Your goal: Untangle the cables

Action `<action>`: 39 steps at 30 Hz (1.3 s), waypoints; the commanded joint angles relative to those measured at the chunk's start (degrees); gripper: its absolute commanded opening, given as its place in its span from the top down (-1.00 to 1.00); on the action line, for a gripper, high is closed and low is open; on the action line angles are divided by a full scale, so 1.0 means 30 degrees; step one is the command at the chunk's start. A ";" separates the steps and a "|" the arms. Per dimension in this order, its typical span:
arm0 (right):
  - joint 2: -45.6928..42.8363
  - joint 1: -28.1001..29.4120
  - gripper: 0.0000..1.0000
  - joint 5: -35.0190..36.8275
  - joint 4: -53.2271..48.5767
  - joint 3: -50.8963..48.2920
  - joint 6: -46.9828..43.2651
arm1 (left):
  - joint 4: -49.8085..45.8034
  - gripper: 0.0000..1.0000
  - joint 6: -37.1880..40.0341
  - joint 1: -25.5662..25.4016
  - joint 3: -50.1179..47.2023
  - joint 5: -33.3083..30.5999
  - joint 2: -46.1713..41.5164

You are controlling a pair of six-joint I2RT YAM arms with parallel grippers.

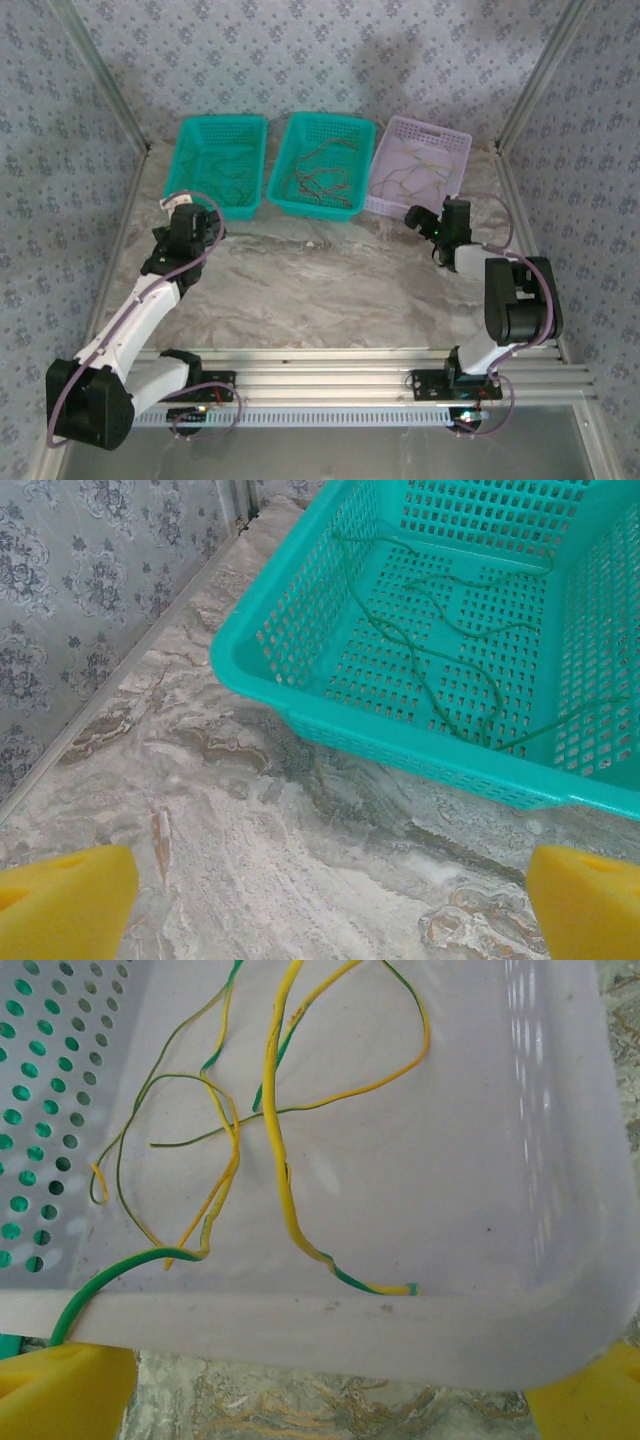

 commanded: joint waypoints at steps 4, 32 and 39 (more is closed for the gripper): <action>0.1063 -0.0716 -1.00 0.0961 0.0419 0.1952 0.0487 | 0.0460 -1.00 0.0216 0.0080 -0.0068 -0.0276 -0.0025; -0.2205 -0.1858 -1.00 0.5208 -0.0806 0.0816 -0.2282 | 0.0309 -1.00 0.0202 0.0080 -0.0041 -0.0194 0.0291; -0.5815 -0.0903 -1.00 0.4777 -0.1000 -0.0700 -0.4847 | 0.0364 -1.00 0.0480 0.0078 -0.0037 -0.0238 0.0761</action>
